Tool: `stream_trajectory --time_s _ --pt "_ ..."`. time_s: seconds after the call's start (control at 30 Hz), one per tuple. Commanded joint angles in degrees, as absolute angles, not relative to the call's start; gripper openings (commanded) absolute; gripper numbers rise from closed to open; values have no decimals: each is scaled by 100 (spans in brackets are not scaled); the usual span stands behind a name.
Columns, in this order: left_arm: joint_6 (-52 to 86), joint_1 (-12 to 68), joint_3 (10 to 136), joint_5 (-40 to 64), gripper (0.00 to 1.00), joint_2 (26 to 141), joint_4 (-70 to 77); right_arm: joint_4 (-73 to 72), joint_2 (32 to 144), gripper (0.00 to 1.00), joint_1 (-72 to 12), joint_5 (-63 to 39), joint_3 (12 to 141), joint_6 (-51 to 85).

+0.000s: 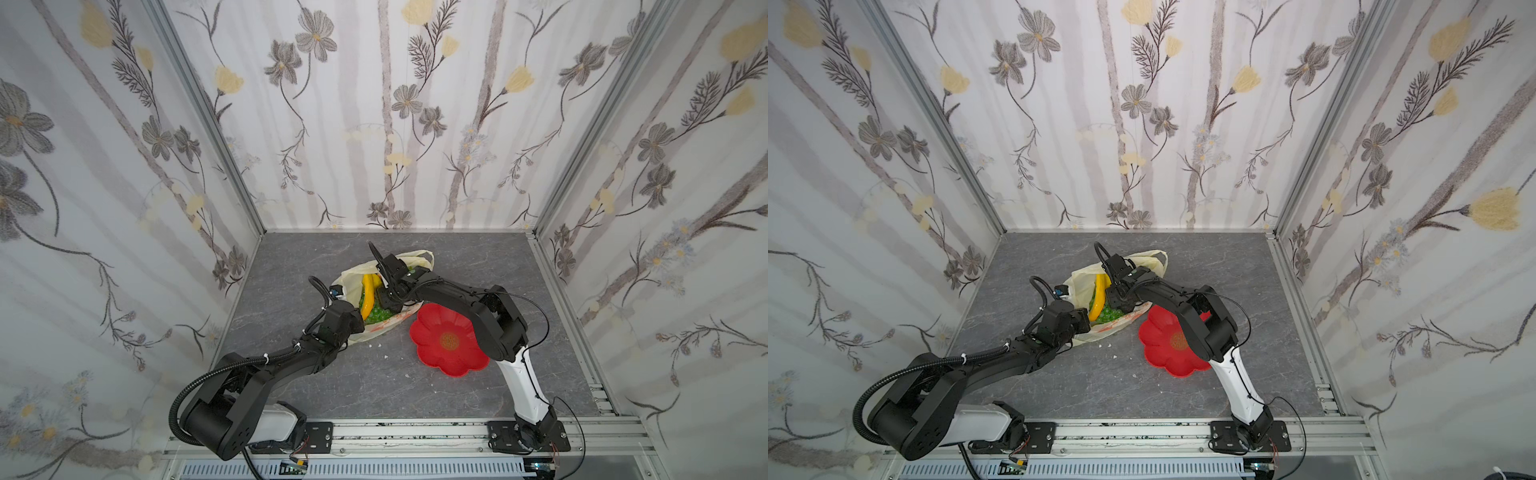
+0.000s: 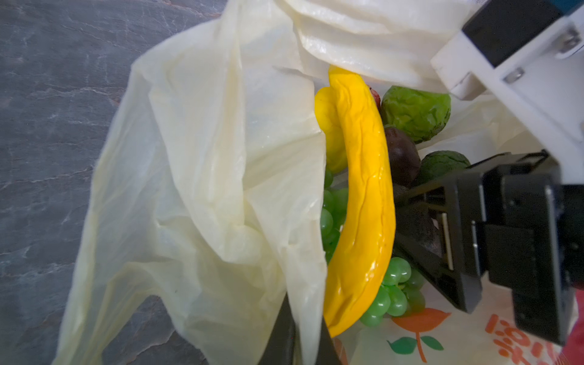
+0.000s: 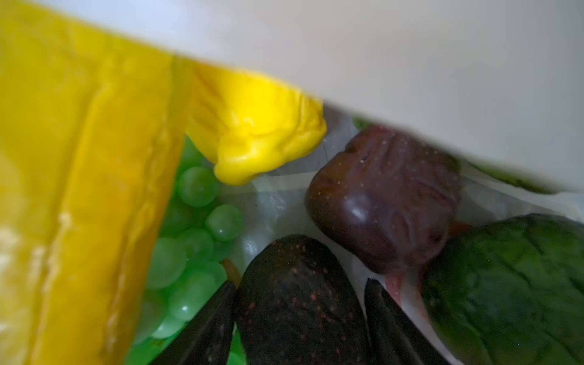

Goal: Take fruits out of the plastic bag
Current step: Pick up the fruit from the plastic bag.

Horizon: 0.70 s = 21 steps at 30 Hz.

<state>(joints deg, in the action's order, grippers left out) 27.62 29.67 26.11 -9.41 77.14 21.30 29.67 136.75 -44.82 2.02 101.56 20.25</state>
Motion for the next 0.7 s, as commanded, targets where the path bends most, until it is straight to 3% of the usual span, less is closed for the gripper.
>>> stream_trajectory --time_s 0.0,0.17,0.27,0.37,0.67 --pt "2787 2953 2600 -983 9 7720 2303 2814 13571 63 -4491 66 10118 1995" --pt "2788 2944 2602 -984 9 7712 2303 2786 13646 60 -4492 31 10116 2013" --pt "2777 2945 2602 -984 9 7710 2303 2812 13704 68 -4500 51 10087 1988" --pt "2782 2936 2605 -980 9 7700 2301 2826 13760 68 -4509 105 10046 1986" --pt "2787 2934 2606 -981 9 7726 2302 2829 13817 54 -4487 154 10081 2013"
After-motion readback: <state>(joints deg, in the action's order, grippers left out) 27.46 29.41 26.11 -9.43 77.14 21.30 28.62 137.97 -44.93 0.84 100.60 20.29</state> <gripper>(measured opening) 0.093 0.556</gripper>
